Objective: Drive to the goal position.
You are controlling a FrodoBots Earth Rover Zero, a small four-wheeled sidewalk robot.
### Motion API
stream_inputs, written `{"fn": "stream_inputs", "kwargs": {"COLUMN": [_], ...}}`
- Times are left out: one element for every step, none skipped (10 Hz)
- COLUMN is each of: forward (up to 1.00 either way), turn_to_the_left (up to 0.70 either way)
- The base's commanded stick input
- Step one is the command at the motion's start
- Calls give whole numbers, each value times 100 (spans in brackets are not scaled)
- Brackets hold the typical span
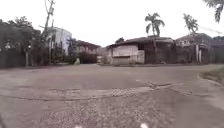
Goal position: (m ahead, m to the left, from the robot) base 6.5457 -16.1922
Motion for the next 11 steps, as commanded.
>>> {"fn": "stream_inputs", "kwargs": {"forward": [100, 100, 100, 100, 100, 100, 100, 100, 100, 100, 100], "turn_to_the_left": [-27, -27, -27, -27, -27, -27, -27, -27, -27, -27, -27]}}
